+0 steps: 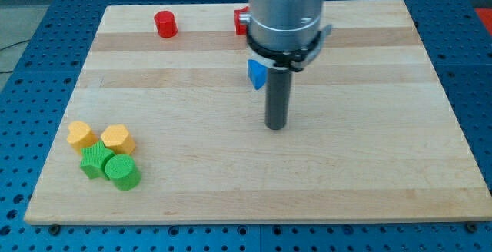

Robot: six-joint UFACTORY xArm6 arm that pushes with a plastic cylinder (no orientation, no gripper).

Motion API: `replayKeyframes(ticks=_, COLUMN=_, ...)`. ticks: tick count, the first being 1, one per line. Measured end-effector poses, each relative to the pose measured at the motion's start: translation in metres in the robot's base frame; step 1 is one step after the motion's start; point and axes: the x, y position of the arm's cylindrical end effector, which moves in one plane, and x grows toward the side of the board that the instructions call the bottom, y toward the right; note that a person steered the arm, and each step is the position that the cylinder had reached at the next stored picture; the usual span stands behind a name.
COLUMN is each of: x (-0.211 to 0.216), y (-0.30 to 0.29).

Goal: Move the blue triangle diagonal bottom right to the red star

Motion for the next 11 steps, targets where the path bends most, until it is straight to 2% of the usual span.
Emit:
replayKeyframes(ticks=1, x=-0.016, y=-0.023)
replayKeyframes(ticks=2, x=-0.032, y=-0.015)
replayKeyframes(ticks=3, x=-0.041, y=0.035)
replayKeyframes(ticks=5, x=-0.059, y=-0.038)
replayKeyframes(ticks=6, x=-0.106, y=-0.045)
replayKeyframes(ticks=7, x=-0.089, y=0.036)
replayKeyframes(ticks=8, x=-0.076, y=0.038)
replayKeyframes(ticks=9, x=-0.043, y=0.069)
replayKeyframes(ticks=10, x=-0.031, y=0.117)
replayKeyframes(ticks=11, x=-0.058, y=0.137)
